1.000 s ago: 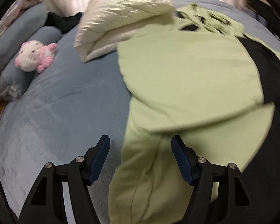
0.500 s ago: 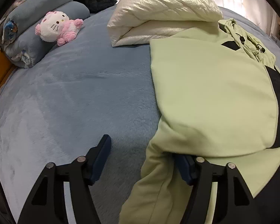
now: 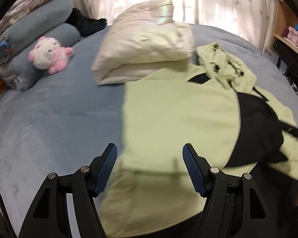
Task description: Fold large clothes
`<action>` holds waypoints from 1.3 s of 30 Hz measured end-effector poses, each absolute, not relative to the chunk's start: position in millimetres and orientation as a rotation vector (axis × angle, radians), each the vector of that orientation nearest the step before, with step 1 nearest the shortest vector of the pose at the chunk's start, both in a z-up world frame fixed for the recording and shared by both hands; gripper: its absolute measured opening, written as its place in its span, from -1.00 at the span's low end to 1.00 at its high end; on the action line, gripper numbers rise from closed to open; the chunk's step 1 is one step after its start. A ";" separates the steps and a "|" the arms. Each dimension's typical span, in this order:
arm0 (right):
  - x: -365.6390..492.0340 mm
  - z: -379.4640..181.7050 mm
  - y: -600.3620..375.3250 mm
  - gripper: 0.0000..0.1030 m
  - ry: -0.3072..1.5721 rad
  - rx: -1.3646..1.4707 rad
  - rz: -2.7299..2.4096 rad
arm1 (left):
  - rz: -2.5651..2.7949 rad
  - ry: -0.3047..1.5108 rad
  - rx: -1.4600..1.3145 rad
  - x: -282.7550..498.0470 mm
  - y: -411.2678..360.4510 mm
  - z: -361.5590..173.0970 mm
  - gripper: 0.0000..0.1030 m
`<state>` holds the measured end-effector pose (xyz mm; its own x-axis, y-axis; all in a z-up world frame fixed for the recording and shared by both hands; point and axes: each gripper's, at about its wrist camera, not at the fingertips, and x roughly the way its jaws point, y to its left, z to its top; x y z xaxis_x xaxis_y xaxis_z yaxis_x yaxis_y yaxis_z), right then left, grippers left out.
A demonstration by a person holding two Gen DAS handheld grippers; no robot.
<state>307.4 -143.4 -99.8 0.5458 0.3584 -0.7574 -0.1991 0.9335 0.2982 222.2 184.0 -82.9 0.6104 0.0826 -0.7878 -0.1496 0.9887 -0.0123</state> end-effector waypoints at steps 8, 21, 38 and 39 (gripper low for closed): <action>355.4 -138.5 -79.0 -0.24 0.991 0.148 0.379 | 0.180 0.895 -0.079 294.0 138.4 -126.7 0.30; 371.5 -154.2 -226.7 -0.40 0.951 0.236 0.155 | 0.346 0.934 -0.175 320.0 233.3 -162.6 0.35; 296.9 -81.5 -217.7 -0.33 0.887 0.230 0.174 | 0.266 0.916 -0.181 237.7 219.3 -95.8 0.35; 291.8 -76.1 -216.8 -0.33 0.882 0.224 0.177 | 0.259 0.910 -0.181 230.4 215.8 -88.7 0.35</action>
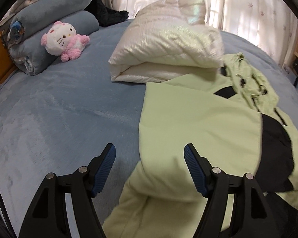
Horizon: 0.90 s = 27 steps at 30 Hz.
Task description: Fold large clothes
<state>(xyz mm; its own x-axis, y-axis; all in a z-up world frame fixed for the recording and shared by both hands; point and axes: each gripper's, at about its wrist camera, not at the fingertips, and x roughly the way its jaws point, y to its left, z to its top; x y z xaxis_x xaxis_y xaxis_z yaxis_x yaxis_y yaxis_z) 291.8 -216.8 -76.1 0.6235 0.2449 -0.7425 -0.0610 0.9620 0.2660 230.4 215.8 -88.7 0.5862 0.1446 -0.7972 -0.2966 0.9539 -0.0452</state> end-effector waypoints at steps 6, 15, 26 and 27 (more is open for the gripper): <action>253.9 -48.9 -212.7 -0.17 0.858 0.185 0.208 | 0.235 0.879 -0.151 193.4 206.3 -57.1 0.39; 193.4 -27.8 -219.7 -0.08 0.830 0.164 0.229 | 0.192 0.871 -0.133 130.4 198.7 -37.2 0.40; 120.5 -13.3 -231.7 0.15 0.788 0.152 0.256 | 0.162 0.854 -0.140 58.4 200.4 -18.9 0.49; 114.2 -12.9 -233.5 0.19 0.788 0.155 0.261 | 0.156 0.851 -0.140 50.7 201.0 -18.0 0.50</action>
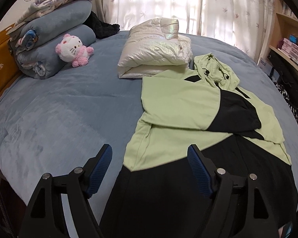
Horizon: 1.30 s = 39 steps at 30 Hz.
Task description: Fold large clothes
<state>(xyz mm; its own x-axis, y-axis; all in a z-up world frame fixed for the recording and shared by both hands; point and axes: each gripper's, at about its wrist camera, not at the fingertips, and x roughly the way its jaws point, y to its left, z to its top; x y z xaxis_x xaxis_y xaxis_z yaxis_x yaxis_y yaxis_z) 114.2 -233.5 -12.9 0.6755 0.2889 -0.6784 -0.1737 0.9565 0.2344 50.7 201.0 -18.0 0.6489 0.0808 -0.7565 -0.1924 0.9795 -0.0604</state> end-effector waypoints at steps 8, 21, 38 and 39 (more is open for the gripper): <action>64.2 -26.5 -260.3 0.38 0.836 0.171 0.284 | 0.101 0.889 -0.111 -6.5 219.7 -27.9 0.53; -2.9 -85.6 -364.4 0.37 1.000 0.253 0.184 | 0.033 1.084 -0.218 -53.5 279.6 -105.6 0.53; -18.4 -132.1 -386.6 -0.62 1.053 0.485 0.311 | -0.088 1.106 -0.292 -50.7 285.5 -133.4 0.86; -18.5 -133.5 -385.5 -0.62 1.056 0.480 0.310 | -0.094 1.106 -0.291 -50.1 284.7 -134.4 0.88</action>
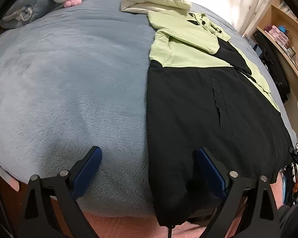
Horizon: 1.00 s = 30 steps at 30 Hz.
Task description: Fold large clothes
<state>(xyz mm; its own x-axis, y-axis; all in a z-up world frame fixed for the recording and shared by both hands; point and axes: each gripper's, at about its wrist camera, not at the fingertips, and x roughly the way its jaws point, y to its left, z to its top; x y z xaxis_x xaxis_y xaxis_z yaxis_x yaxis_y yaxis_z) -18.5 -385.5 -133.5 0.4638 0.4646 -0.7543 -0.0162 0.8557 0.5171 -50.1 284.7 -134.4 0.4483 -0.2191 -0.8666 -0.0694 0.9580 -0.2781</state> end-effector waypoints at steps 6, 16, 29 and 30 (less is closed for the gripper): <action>-11.3 -148.5 -387.6 -0.62 1.088 0.533 0.284 | -0.084 1.106 -0.280 -48.1 280.6 -136.7 0.87; -12.1 -147.4 -376.1 -0.65 1.081 0.472 0.224 | -0.115 1.151 -0.202 -50.5 243.8 -130.1 -0.52; -19.2 -114.5 -386.2 -0.78 0.989 0.577 0.218 | 0.001 1.175 -0.395 -65.3 241.6 -102.1 -0.98; -20.2 -110.1 -386.2 -0.79 0.978 0.581 0.222 | -0.001 1.163 -0.407 -68.0 241.3 -95.7 -0.98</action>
<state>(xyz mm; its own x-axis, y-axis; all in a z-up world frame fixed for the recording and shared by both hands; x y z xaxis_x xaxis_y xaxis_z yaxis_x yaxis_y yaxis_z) -20.2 -386.2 -110.1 0.5510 0.4292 -0.7157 0.0783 0.8272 0.5564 -68.0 241.3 -95.7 0.4046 -0.2085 -0.8904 -0.2076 0.9273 -0.3115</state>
